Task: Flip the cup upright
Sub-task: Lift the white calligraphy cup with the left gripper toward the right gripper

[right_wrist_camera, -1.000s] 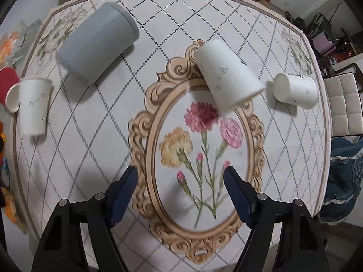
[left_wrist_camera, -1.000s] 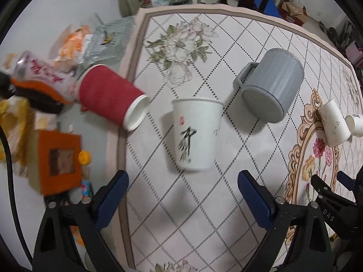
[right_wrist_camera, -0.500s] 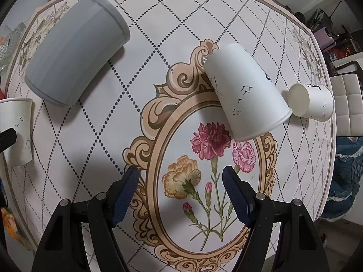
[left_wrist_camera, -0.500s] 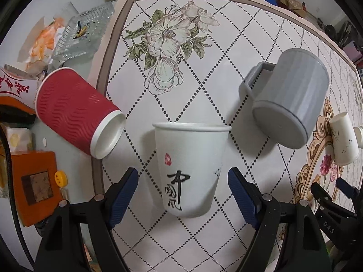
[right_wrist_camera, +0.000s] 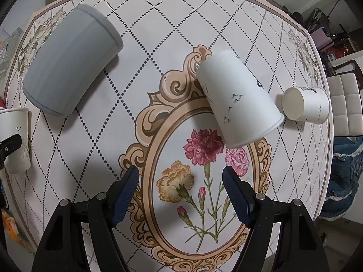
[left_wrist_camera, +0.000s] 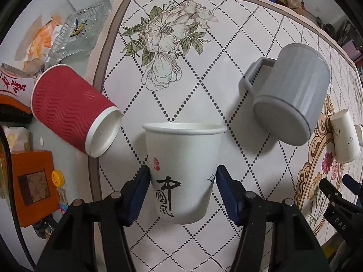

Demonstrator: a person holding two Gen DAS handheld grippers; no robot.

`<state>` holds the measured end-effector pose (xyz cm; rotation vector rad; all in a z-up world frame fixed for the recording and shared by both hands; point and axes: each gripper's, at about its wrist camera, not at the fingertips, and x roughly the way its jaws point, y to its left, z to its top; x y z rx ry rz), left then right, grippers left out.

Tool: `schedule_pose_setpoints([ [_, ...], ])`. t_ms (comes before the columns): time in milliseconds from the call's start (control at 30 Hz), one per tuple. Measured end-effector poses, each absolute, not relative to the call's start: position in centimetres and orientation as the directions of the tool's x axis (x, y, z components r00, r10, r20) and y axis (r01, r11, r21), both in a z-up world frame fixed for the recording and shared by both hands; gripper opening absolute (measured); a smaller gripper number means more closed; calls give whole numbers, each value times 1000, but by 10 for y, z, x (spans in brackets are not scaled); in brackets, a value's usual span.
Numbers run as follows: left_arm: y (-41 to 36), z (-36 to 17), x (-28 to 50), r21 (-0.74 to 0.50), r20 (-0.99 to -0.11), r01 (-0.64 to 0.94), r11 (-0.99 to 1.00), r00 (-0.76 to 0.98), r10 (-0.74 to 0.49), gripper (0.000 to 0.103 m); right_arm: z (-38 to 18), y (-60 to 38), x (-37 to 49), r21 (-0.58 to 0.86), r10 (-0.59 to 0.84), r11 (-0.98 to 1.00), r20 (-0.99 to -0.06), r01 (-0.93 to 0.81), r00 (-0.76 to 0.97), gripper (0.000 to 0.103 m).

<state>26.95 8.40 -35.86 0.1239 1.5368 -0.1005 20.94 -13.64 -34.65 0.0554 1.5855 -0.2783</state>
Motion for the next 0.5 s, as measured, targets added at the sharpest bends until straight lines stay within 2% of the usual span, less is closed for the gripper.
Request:
schedule_pose_setpoints([
  [267, 75, -320, 230, -37, -999, 146, 989, 33, -42, 56, -340, -157, 179, -139, -124, 956, -990, 260, -74, 78],
  [500, 35, -295, 161, -68, -998, 164, 984, 2, -69, 56, -326, -178, 141, -97, -80, 954, -994, 285, -68, 79],
])
